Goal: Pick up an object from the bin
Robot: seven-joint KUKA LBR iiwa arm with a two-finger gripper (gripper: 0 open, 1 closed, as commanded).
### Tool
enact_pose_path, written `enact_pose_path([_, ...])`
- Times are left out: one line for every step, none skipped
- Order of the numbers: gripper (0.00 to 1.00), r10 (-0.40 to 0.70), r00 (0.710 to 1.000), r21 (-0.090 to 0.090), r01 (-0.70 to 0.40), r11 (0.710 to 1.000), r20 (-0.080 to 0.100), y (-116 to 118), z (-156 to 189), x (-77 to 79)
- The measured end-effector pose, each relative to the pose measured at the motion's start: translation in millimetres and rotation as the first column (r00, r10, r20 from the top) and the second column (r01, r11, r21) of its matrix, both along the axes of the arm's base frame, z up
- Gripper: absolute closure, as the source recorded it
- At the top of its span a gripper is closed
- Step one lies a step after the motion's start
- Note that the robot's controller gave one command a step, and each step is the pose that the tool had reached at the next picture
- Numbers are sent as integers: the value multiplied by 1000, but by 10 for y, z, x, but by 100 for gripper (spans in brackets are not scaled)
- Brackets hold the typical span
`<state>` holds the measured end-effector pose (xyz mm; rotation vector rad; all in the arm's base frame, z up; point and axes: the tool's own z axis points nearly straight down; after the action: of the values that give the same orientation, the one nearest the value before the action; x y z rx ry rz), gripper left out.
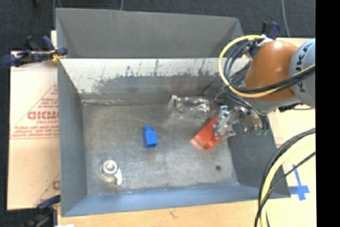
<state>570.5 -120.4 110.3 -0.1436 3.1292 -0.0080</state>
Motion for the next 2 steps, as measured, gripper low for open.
enact_pose_path([0, 2, 1000, 1, -2, 1000, -3, 6, -10, -9])
enact_pose_path([100, 3, 1000, 0, -3, 1000, 2, 5, 0, 4])
